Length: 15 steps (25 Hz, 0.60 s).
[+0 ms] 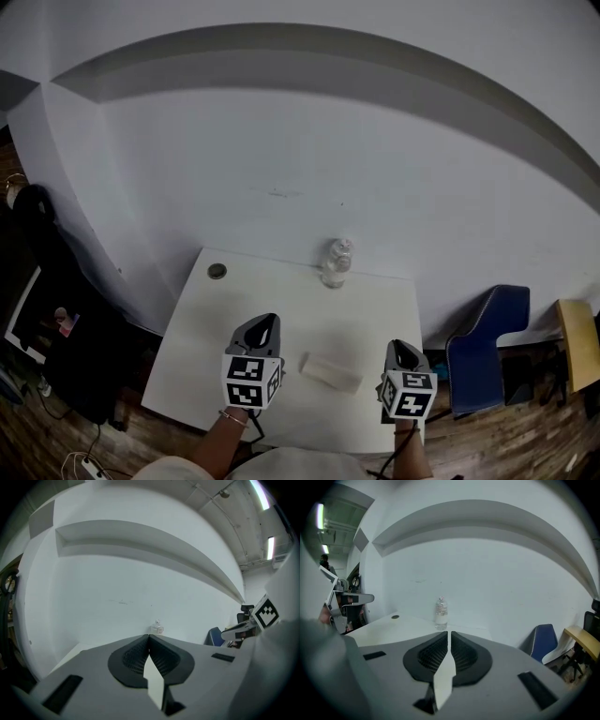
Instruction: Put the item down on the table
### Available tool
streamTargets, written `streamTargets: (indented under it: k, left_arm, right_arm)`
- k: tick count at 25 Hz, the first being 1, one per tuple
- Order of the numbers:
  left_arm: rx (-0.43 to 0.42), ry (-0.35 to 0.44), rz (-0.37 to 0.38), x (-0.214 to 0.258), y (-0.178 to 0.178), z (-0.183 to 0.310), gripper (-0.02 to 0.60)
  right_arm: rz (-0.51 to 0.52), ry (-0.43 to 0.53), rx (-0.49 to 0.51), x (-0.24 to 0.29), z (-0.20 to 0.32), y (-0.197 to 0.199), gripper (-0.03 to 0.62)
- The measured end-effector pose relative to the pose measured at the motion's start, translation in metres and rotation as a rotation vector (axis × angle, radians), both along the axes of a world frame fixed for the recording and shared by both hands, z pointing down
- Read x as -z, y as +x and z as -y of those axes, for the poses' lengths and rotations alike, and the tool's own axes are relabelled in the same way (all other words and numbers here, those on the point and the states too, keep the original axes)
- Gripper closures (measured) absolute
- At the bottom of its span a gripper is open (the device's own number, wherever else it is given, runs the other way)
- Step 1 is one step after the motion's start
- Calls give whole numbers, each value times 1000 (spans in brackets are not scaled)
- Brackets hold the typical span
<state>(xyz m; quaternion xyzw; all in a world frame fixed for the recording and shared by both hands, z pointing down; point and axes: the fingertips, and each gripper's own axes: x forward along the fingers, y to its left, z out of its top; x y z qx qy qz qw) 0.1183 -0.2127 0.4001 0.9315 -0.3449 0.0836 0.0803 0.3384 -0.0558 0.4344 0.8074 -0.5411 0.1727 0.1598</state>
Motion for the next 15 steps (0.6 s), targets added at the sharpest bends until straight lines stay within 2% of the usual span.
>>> streamTargets:
  k: [15]
  left_arm:
    - [1, 7, -3, 2, -3, -9, 563]
  right_arm:
    - [-11, -24, -8, 0, -10, -3, 560]
